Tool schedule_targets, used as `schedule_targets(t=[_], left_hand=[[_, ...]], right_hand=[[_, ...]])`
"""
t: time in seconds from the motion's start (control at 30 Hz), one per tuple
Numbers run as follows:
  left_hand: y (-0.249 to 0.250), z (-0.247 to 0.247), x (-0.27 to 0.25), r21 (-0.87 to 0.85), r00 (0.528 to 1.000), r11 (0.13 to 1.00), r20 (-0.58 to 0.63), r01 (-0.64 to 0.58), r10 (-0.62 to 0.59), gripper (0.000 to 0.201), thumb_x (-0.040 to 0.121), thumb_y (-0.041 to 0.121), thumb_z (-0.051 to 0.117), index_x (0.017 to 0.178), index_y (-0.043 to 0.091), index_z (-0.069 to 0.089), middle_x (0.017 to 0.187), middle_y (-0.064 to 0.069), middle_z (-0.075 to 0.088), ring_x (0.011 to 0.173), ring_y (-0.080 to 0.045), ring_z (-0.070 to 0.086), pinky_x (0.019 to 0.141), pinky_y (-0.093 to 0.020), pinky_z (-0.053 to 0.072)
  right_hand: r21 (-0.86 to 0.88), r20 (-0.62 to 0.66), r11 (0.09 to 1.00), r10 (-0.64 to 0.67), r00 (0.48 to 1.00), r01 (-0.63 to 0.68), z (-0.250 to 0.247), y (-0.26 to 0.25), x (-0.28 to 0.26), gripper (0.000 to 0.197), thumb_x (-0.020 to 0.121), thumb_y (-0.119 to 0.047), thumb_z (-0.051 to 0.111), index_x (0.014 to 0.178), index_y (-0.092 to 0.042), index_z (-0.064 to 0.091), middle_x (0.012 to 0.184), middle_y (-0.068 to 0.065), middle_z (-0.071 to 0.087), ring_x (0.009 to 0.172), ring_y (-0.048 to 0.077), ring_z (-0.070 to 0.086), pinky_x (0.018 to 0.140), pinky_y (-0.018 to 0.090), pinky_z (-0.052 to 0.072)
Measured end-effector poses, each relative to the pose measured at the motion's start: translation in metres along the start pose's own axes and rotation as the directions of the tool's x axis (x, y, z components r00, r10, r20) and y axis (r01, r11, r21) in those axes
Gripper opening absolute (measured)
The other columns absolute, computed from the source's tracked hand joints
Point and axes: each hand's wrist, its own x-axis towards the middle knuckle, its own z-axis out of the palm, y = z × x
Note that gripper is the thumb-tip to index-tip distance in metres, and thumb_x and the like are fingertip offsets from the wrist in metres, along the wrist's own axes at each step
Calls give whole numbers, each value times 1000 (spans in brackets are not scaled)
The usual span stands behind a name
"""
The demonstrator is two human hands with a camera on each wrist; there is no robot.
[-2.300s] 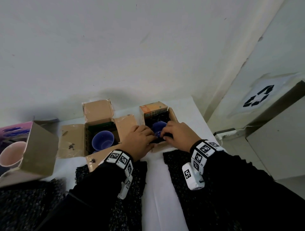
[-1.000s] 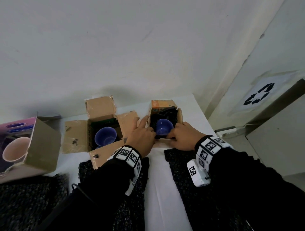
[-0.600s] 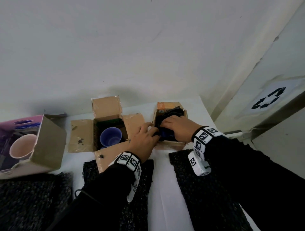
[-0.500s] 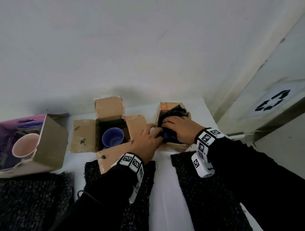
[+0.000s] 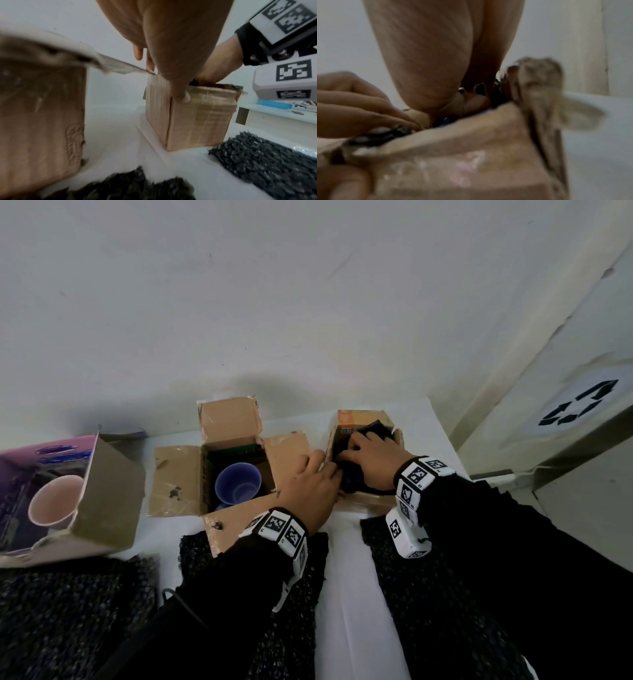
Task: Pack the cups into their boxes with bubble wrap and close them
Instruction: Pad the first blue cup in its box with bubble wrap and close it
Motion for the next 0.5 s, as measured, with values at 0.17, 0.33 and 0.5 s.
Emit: schedule_targets(t=[0.17, 0.33, 0.5], left_hand=[[-3, 0, 5, -1, 999, 1000, 20, -25, 25, 25, 85, 26, 49, 101, 16, 65, 106, -1, 63, 108, -30, 49, 87, -40, 39], [-7, 6, 7, -17, 999, 1000, 48, 15, -15, 20, 72, 38, 73, 86, 24, 69, 96, 7, 65, 99, -28, 51, 81, -39, 32], [-5, 4, 8, -60, 999, 998, 49, 15, -12, 27, 91, 40, 51, 109, 24, 63, 119, 7, 58, 112, -26, 41, 89, -39, 27]], right_hand=[[-156, -162, 987, 0, 987, -25, 2, 0, -6, 48, 82, -39, 59, 127, -24, 51, 130, 9, 45, 117, 32, 39, 89, 45, 39], [-187, -337, 979, 18, 941, -86, 9, 9, -15, 43, 62, -25, 66, 103, -16, 59, 122, 13, 49, 109, 36, 46, 79, 44, 42], [-74, -378, 989, 90, 921, -127, 11, 15, -11, 41, 75, -15, 66, 115, -10, 56, 120, 12, 55, 106, 31, 52, 81, 39, 46]])
